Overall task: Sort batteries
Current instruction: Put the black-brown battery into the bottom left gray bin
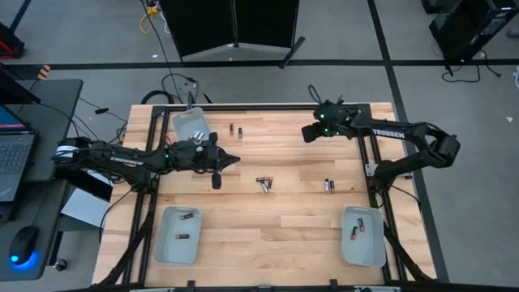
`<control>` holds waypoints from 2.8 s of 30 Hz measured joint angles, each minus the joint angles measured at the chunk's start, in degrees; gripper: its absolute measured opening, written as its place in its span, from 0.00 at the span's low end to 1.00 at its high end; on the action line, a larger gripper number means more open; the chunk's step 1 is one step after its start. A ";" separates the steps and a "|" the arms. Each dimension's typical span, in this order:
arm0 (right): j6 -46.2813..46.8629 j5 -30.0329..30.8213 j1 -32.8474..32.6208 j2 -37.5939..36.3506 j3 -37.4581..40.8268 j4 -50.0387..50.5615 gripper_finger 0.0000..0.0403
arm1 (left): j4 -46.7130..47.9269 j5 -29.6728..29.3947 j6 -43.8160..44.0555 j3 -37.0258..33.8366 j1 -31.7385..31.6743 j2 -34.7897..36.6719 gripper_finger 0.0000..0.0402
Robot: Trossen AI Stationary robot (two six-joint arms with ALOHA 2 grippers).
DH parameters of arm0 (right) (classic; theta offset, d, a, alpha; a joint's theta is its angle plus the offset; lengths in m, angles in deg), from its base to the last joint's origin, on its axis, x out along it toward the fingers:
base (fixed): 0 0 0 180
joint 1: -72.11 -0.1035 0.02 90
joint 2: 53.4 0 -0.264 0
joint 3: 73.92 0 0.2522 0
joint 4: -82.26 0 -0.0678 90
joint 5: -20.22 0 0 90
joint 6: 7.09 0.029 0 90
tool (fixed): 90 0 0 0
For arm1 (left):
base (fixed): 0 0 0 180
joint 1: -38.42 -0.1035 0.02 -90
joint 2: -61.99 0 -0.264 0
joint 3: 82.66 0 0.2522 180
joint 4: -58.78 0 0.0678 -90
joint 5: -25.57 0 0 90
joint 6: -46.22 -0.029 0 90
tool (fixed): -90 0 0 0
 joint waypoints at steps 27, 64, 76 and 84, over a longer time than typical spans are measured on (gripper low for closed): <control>1.43 8.57 0.79 17.83 0.22 -3.15 0.32 | 0.52 -0.02 1.68 0.00 0.01 0.00 0.02; -29.51 4.52 -38.22 7.30 7.32 -70.54 0.13 | -15.48 1.38 9.03 5.13 1.59 -6.00 0.30; -32.15 4.50 -40.26 7.30 7.32 -71.49 0.13 | -24.31 4.34 9.10 12.71 1.95 -19.26 0.50; -32.34 4.48 -40.32 7.30 7.32 -71.86 0.13 | -24.42 8.18 8.52 16.52 1.97 -22.82 0.48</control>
